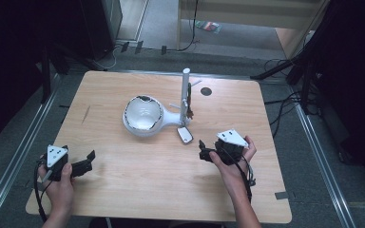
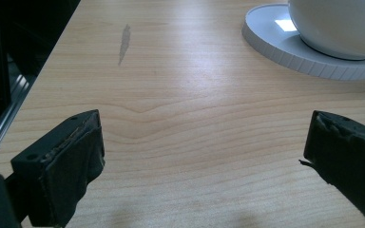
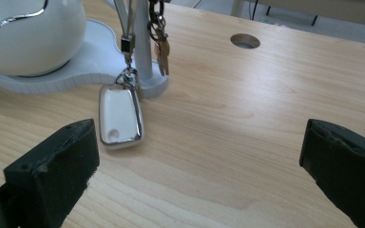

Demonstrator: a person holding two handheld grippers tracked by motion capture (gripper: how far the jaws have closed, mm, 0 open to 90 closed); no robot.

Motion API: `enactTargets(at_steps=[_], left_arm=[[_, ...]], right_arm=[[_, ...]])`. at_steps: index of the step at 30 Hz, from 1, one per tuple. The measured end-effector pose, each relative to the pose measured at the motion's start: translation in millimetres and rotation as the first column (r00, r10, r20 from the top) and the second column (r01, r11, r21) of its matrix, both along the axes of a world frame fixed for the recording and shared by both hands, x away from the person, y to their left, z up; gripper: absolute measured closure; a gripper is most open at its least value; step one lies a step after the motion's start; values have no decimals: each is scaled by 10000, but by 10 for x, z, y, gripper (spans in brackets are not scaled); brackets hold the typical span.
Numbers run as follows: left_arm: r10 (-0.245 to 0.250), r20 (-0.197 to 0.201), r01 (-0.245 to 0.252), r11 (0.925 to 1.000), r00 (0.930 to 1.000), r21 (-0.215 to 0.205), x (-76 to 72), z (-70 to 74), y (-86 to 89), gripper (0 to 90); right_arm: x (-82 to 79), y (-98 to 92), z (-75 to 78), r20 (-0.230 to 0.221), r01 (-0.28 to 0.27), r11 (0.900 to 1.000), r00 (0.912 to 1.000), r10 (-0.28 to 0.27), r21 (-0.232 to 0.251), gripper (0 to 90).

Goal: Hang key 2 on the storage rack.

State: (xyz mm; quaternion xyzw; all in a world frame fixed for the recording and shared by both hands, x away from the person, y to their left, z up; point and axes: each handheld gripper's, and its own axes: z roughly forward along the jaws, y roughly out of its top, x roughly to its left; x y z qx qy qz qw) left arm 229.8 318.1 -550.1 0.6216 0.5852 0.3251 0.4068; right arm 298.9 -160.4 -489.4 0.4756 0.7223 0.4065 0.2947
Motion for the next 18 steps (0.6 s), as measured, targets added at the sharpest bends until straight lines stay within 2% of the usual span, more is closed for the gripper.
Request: enactTargets(at_steps=[18], left_arm=[[25, 4, -25, 10000, 10000, 41, 2, -1, -6, 0]], right_arm=[[-213, -414, -95, -144, 506, 9985, 9986, -509, -230, 0]])
